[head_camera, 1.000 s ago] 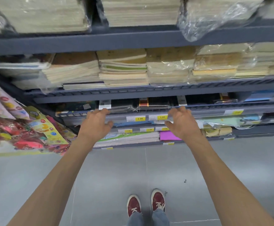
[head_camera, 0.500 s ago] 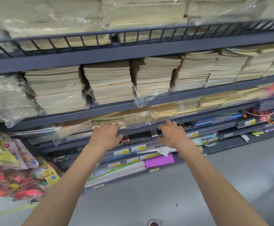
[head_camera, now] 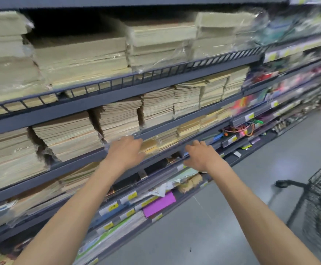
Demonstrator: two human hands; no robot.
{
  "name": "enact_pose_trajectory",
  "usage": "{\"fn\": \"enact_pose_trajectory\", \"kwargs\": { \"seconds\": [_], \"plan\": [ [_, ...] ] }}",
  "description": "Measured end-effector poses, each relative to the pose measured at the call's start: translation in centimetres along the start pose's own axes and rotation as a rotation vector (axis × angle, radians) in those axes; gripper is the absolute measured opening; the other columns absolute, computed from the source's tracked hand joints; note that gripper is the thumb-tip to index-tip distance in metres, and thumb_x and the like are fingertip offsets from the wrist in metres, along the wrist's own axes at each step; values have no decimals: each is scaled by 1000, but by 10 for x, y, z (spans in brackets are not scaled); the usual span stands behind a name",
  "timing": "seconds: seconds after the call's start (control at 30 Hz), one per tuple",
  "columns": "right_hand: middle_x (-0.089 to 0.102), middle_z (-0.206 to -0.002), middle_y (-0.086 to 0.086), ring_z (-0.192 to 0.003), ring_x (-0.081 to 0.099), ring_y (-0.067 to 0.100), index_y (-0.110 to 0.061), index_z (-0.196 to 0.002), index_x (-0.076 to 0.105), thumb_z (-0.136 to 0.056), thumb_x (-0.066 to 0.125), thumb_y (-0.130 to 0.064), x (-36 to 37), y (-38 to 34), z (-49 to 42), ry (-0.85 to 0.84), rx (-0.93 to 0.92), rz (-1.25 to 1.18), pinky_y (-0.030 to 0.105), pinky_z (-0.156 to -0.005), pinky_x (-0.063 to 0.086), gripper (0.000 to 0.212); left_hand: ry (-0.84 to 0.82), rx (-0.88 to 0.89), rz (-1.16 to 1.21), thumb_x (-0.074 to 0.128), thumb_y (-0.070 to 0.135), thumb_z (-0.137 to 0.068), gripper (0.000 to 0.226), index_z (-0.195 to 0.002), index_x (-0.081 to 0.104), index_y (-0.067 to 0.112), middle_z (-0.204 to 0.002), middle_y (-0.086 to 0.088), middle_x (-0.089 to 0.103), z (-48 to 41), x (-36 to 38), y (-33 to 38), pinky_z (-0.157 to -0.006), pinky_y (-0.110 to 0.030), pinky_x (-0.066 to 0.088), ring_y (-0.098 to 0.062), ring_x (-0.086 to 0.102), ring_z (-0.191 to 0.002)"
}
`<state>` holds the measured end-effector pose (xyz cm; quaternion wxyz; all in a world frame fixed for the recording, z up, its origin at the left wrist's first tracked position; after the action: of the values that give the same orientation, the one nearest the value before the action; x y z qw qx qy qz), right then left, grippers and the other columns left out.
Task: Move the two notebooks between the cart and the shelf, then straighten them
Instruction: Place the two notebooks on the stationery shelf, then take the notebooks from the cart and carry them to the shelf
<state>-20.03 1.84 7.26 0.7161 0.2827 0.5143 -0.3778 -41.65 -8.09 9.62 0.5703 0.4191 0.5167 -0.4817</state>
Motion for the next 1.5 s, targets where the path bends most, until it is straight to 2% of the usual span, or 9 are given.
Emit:
{"fn": "enact_pose_trajectory", "kwargs": {
  "seconds": [0.13, 0.23, 0.47, 0.63, 0.73, 0.87, 1.03, 1.2, 1.5],
  "plan": [
    [34, -150, 13, -139, 31, 36, -21, -147, 37, -96, 53, -49, -1, 50, 5, -10, 74, -38, 52, -108, 35, 60, 3, 104, -51, 46, 48, -98, 48, -138, 50, 22, -132, -9, 56, -30, -14, 51, -93, -46, 45, -31, 52, -123],
    [37, -146, 13, -137, 33, 36, -19, -143, 43, -96, 54, -46, -5, 93, 9, -6, 137, -47, 52, -107, 35, 56, 25, 174, -68, 46, 47, -99, 47, -138, 51, 22, -133, -8, 56, -60, -27, 91, -92, -45, 45, -31, 52, -123],
    [40, -144, 13, -134, 37, 36, -19, -144, 43, -94, 56, -48, -16, 210, 18, 11, 249, -44, 50, -104, 39, 59, 39, 295, -67, 47, 45, -97, 43, -131, 57, 20, -129, -9, 58, -136, -47, 197, -85, -43, 44, -32, 53, -120],
    [37, -148, 12, -136, 36, 35, -18, -140, 46, -96, 54, -49, -12, 290, 25, 3, 308, -72, 49, -104, 39, 55, 35, 366, -40, 49, 45, -98, 42, -129, 55, 18, -131, -11, 57, -181, -49, 280, -93, -46, 45, -34, 51, -122],
    [40, -145, 11, -135, 37, 35, -22, -144, 43, -96, 55, -49, -2, 330, 31, 5, 346, -106, 48, -104, 41, 57, 47, 433, -26, 50, 45, -97, 39, -123, 58, 17, -122, -10, 60, -201, -48, 322, -88, -43, 50, -33, 56, -114],
    [43, -145, 11, -133, 40, 34, -22, -143, 43, -95, 55, -49, 16, 373, 44, -8, 410, -157, 47, -102, 42, 57, 11, 524, -33, 53, 45, -96, 42, -124, 60, 15, -115, -11, 64, -223, -42, 373, -86, -42, 52, -31, 60, -109],
    [46, -142, 12, -132, 42, 34, -19, -144, 44, -95, 56, -48, 40, 417, 56, -33, 498, -238, 43, -103, 41, 58, -41, 603, -65, 52, 46, -97, 44, -130, 56, 17, -125, -11, 61, -248, -30, 431, -90, -46, 51, -33, 57, -116],
    [46, -140, 12, -131, 42, 33, -19, -142, 46, -93, 58, -48, 60, 460, 59, -64, 602, -286, 46, -106, 41, 59, -61, 704, -64, 51, 44, -97, 39, -122, 58, 15, -119, -9, 62, -275, -17, 485, -87, -44, 50, -34, 57, -114],
    [51, -132, 9, -124, 46, 32, -35, -139, 48, -86, 60, -53, 78, 546, 35, -56, 781, -413, 47, -100, 44, 58, -18, 885, -144, 49, 40, -98, 39, -128, 56, 16, -128, -14, 58, -351, -9, 575, -95, -45, 43, -35, 50, -125]
  ]
}}
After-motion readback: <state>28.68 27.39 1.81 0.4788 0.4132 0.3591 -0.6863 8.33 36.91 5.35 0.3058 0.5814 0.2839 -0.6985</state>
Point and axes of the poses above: each hand's wrist, its own z-axis away from the middle knuckle, its own x-axis out of the palm, y = z × x, the point moved 2 cm from there along -z, towards the middle knuckle
